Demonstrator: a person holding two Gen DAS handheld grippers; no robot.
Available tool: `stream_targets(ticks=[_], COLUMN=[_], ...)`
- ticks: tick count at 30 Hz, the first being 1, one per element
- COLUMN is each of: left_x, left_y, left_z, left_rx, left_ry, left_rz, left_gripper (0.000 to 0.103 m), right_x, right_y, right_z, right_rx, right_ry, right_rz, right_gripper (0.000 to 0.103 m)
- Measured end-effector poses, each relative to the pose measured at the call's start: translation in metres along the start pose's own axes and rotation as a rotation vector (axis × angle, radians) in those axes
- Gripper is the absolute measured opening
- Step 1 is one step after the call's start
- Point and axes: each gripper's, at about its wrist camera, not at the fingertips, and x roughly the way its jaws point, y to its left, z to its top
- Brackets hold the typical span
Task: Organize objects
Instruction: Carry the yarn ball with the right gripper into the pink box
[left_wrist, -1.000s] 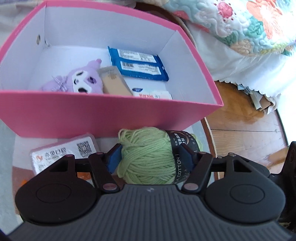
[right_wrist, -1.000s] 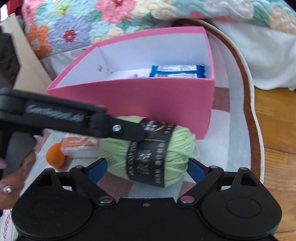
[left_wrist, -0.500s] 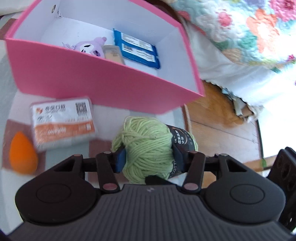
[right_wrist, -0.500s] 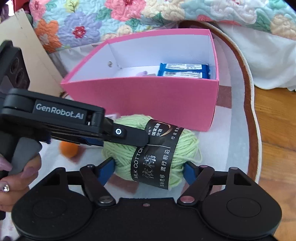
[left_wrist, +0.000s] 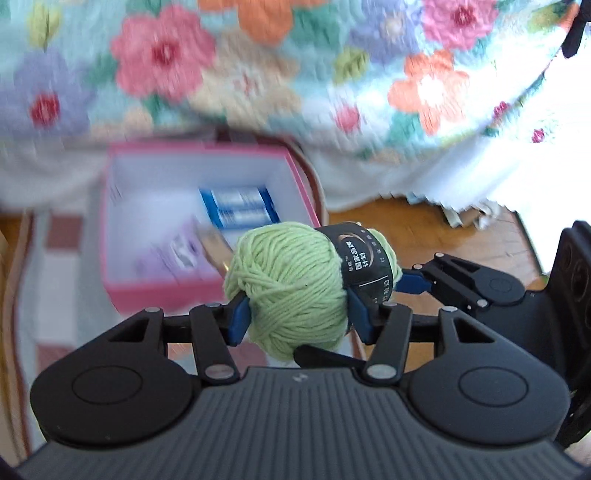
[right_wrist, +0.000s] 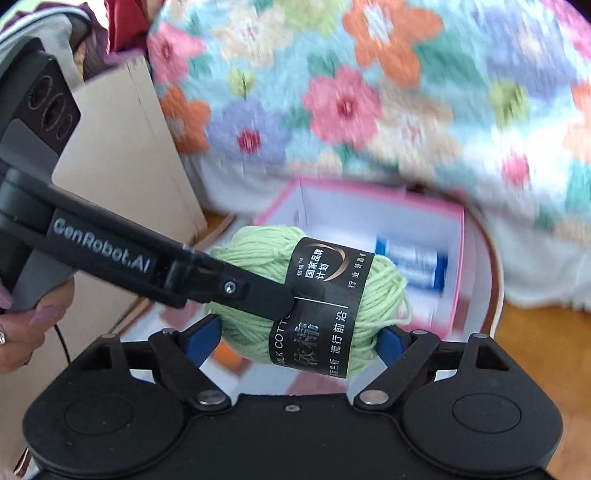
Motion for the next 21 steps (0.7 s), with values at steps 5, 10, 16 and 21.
stream_targets(ticks=[5, 10, 16, 21], left_x=[0.011, 0.054, 0.117, 0.154], left_y=[0.026, 0.067, 0.114, 0.125], left_z=[0.044, 0.074, 0.084, 0.091], left_rx=[-0.025, -0.088, -0.178, -0.137], left_ry=[-0.011, -0.012, 0.018, 0.037], left_rz=[0.093, 0.158, 0.177, 0.243], left_gripper=[0.054, 0.054, 0.052, 0.051], right_x=[0.032, 0.09, 0.164, 0.211], right_y=[-0.012, -0.027, -0.052, -0.066], right_z=[0.053, 0.084, 0.086, 0.085], right_rx=[0.023, 0.031, 0.082, 0.076], right_ry=[-0.012, 0.014, 0.045, 0.104], right_rz=[0.035, 0.034, 0.018, -0.003], right_gripper=[0.09, 0.09, 0.081, 0.078])
